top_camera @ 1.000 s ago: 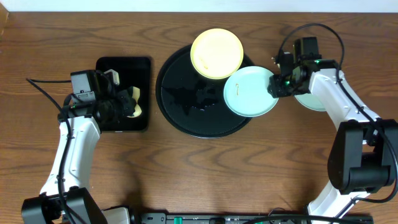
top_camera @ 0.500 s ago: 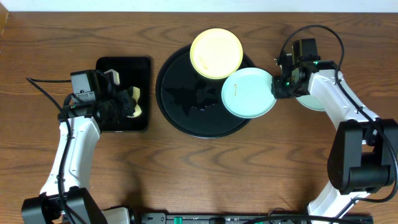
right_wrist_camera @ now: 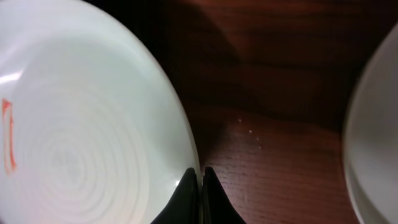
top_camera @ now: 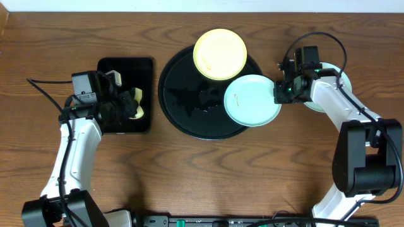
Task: Clean dirty plates on tray and stack at the side
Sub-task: 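Move the right gripper back and grasp the second pale green plate rim, then bring the sponge with the left gripper onto the second plate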
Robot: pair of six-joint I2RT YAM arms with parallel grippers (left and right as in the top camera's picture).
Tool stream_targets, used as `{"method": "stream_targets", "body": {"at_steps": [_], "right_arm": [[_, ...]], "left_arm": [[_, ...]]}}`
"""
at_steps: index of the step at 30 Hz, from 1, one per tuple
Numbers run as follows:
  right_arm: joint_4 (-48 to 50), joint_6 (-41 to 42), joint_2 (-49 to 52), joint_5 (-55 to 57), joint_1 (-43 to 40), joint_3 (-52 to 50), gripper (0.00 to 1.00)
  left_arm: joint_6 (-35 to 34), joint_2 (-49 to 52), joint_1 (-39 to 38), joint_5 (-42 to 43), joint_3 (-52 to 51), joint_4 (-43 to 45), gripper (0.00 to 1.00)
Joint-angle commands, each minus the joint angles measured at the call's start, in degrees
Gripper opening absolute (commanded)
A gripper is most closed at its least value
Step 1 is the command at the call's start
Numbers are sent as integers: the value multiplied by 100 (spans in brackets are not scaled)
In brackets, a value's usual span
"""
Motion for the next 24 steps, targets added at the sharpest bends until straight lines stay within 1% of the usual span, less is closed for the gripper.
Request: {"method": "stream_targets", "body": {"at_steps": [1, 5, 9, 13, 14, 19, 22, 24], "right_arm": [[-55, 15, -260, 52, 44, 52, 1], [-133, 22, -614, 57, 179, 52, 1], [-129, 144, -802, 214, 562, 52, 1], [-131, 535, -776, 1099, 1082, 28, 1], [-133, 605, -774, 1283, 1204, 28, 1], [-149, 1043, -772, 1777, 1731, 26, 1], [-151, 1200, -772, 2216, 1910, 26, 1], [-151, 1246, -756, 2277, 1956, 22, 1]], "left_arm": [[59, -4, 24, 72, 37, 11, 13], [203, -4, 24, 31, 37, 48, 13], [433, -4, 24, 31, 37, 46, 13], [1069, -2, 24, 31, 37, 31, 13], [1106, 0, 24, 28, 37, 37, 13], [798, 0, -76, 39, 37, 85, 11], [780, 0, -337, 37, 37, 81, 9], [778, 0, -603, 35, 37, 162, 8]]}}
